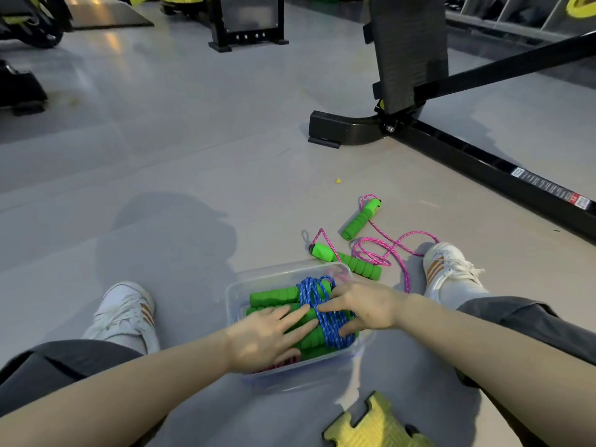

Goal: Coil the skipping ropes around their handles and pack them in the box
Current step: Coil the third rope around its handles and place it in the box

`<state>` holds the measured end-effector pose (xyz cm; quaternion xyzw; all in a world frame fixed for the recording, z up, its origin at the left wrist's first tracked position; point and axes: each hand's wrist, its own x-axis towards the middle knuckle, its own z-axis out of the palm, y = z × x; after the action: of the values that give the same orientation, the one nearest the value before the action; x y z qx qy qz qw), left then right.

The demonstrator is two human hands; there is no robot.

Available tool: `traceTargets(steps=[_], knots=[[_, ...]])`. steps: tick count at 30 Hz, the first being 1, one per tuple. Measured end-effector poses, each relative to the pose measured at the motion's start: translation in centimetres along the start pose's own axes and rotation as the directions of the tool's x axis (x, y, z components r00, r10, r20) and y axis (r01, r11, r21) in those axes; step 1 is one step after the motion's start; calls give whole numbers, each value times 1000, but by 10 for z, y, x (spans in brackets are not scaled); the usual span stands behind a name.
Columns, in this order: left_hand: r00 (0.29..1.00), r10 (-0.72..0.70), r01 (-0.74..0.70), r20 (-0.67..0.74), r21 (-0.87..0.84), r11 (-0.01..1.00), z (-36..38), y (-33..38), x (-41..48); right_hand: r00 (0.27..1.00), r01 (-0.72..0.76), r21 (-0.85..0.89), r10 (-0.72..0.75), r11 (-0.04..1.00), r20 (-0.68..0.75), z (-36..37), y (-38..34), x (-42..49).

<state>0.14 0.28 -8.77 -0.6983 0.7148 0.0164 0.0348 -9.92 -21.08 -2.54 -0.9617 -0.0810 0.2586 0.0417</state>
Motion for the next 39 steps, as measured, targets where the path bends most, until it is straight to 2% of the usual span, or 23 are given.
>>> traceTargets(steps=[5, 8, 10, 13, 16, 17, 19, 21, 24, 27, 29, 32, 33, 36, 39], knots=[[997, -73, 74, -39, 45, 996, -1, 15, -9, 1000, 21, -155, -22, 988, -5, 10, -2, 3], [978, -209, 209, 25, 5, 978, 5, 32, -12, 997, 71, -226, -77, 972, -17, 8, -2, 6], [961, -267, 271, 75, -37, 962, 6, 36, -11, 994, 103, -209, -109, 972, -14, 9, -3, 8], [949, -224, 262, 224, -158, 952, 8, 32, -8, 996, 91, -175, -90, 980, 11, 14, -5, 7], [941, -210, 268, 264, -208, 941, 2, 33, -8, 990, 106, -222, -124, 969, -72, 17, -4, -2], [941, -222, 277, 257, -202, 940, 1, 34, -10, 979, 117, -274, -158, 955, -132, 22, -2, -4], [963, -230, 246, 142, -104, 964, 5, 35, -12, 976, 54, -296, -113, 954, -186, 35, 1, -10], [959, -242, 253, 150, -58, 966, 13, 33, -14, 973, 7, -227, -59, 974, -223, 51, -2, -15], [955, -250, 267, 158, -97, 959, 12, 34, -11, 983, 35, -80, -49, 996, -180, 64, -5, -16], [955, -254, 266, 152, -69, 961, 5, 27, -8, 984, 52, -76, -64, 996, -164, 59, -4, -14], [968, -236, 241, 85, -64, 968, 4, 28, -10, 989, 45, -92, -58, 995, -138, 53, -3, -15], [970, -218, 225, 103, -65, 972, 9, 25, -14, 970, 38, -75, -55, 996, -237, 49, -5, -16], [976, -207, 211, 70, -62, 976, 9, 23, -13, 962, 39, -70, -56, 997, -266, 46, -4, -17], [977, -211, 211, 15, -102, 972, -4, 20, -4, 941, 59, -177, -114, 982, -318, 32, -1, -15], [973, -217, 210, -81, -87, 974, -27, 17, 18, 864, 73, -207, -166, 976, -476, 18, 8, -8]])
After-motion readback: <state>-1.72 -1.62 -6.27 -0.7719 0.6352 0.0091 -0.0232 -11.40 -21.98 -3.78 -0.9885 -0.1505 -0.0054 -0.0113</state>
